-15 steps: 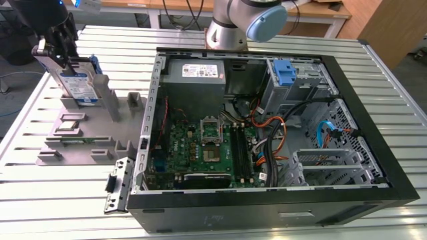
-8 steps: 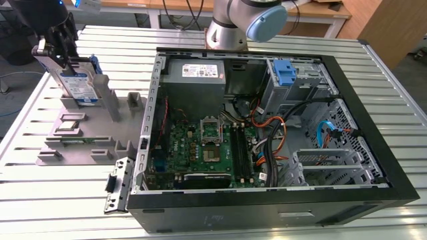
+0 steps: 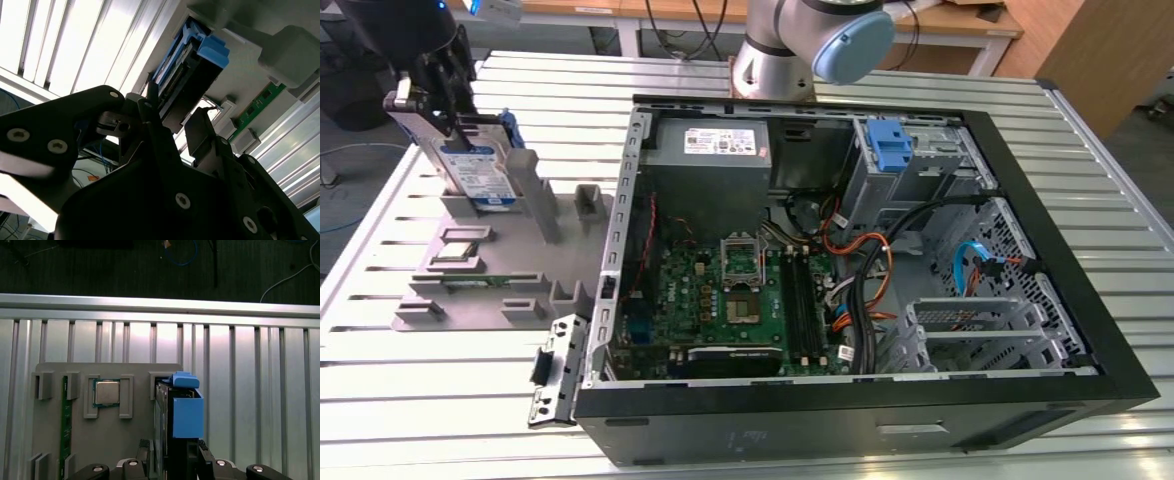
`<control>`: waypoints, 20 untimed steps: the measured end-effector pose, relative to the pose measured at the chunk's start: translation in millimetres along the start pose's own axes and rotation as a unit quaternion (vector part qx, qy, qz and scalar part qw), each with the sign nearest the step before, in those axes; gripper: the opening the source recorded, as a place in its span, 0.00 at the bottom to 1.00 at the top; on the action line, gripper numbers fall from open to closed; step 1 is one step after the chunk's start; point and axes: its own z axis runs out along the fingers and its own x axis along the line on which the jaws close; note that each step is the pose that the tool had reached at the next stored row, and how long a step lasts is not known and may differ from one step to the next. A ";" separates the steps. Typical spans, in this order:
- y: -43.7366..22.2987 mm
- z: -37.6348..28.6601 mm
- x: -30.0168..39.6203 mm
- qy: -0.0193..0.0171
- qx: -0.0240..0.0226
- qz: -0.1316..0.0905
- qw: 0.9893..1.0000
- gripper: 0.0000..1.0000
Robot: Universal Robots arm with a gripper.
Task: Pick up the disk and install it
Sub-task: 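Pick up the disk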
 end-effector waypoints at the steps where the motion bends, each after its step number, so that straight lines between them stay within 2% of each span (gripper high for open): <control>1: 0.0 0.0 0.0 0.000 0.000 0.000 1.000 0.47; 2: 0.0 0.0 0.0 0.000 0.000 0.000 1.000 0.40; 3: 0.0 0.0 0.0 0.000 0.000 0.000 1.000 0.40; 4: 0.0 0.0 0.0 0.000 0.000 0.000 1.000 0.35; 20: -0.1 0.0 0.0 0.000 0.000 0.000 1.000 0.35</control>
